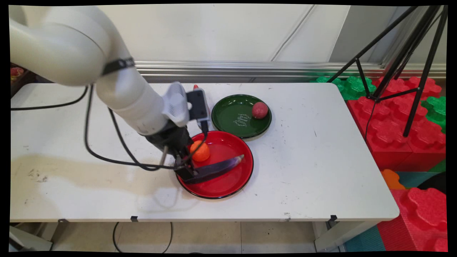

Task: Pick up the eggplant from the red plate

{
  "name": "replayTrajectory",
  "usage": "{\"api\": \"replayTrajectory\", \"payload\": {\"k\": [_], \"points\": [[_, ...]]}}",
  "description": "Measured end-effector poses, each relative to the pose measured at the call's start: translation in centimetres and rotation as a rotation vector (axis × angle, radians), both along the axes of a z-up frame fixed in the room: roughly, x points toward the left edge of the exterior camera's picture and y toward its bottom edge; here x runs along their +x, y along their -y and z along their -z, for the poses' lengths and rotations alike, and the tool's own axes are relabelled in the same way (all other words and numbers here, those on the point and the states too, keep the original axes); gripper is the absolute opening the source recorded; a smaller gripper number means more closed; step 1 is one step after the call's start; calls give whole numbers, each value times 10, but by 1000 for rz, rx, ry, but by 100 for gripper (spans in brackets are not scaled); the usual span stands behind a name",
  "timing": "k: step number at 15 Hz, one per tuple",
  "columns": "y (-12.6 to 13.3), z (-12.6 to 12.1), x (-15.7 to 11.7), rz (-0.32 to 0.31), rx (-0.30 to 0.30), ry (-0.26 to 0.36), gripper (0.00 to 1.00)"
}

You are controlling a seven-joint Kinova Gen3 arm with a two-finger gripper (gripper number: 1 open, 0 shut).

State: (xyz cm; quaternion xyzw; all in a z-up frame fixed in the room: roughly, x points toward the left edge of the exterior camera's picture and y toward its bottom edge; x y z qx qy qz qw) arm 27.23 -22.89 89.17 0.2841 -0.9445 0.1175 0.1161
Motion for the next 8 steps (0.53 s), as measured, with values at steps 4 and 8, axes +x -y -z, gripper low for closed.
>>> {"api": "replayTrajectory", "payload": {"k": [4, 8], "points": [[12, 31, -17, -3, 15, 24, 100], [22, 59, -27, -9, 26, 36, 100]]}}
